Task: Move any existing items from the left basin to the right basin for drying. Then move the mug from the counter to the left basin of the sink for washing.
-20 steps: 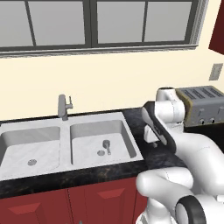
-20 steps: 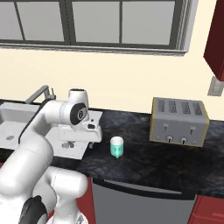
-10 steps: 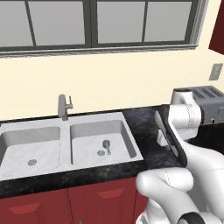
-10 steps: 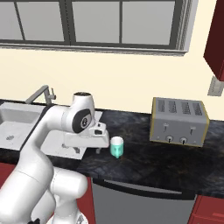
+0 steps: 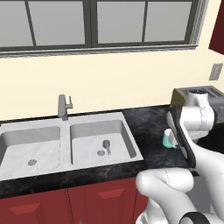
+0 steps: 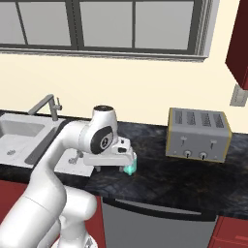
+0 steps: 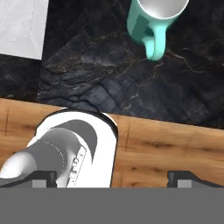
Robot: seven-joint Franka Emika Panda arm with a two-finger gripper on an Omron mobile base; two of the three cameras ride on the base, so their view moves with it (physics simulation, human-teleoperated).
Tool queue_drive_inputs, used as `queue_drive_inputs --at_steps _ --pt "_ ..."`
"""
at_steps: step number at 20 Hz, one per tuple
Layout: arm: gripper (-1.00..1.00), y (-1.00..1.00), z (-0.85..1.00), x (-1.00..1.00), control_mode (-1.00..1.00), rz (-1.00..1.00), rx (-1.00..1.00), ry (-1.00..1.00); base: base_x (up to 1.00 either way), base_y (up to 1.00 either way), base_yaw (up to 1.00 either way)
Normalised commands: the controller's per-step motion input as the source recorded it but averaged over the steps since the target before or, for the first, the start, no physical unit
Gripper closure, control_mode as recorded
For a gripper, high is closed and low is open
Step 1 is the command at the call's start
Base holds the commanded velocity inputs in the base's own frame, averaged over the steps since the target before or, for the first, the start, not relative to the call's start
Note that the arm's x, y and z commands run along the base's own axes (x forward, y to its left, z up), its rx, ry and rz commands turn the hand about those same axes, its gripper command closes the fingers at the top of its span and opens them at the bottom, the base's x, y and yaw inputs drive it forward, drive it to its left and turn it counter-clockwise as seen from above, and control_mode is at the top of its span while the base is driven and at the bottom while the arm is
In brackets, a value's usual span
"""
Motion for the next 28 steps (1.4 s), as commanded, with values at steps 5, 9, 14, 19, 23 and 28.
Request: queue_drive_inputs --at_steps 5,9,14,19,23,28 --pt "-1.0 -0.31 -0.07 0.22 -1.0 0.0 0.01 -0.02 0.0 0.0 0.0" --pt "-1.0 -0.06 -0.26 0.53 -1.0 0.0 0.02 0.0 0.0 0.0 0.0" --pt "-1.0 0.0 -0.3 0.44 -1.0 0.0 0.0 0.0 0.0 0.0 0.0" --pt "-1.0 -0.04 -0.18 0.3 -1.0 0.0 0.01 0.0 0.0 0.0 0.0" --pt "-1.0 -0.05 -0.15 0.31 -1.0 0.0 0.01 0.0 0.0 0.0 0.0" --pt "-1.0 -0.1 -0.16 0.24 -1.0 0.0 0.03 0.0 0.0 0.0 0.0"
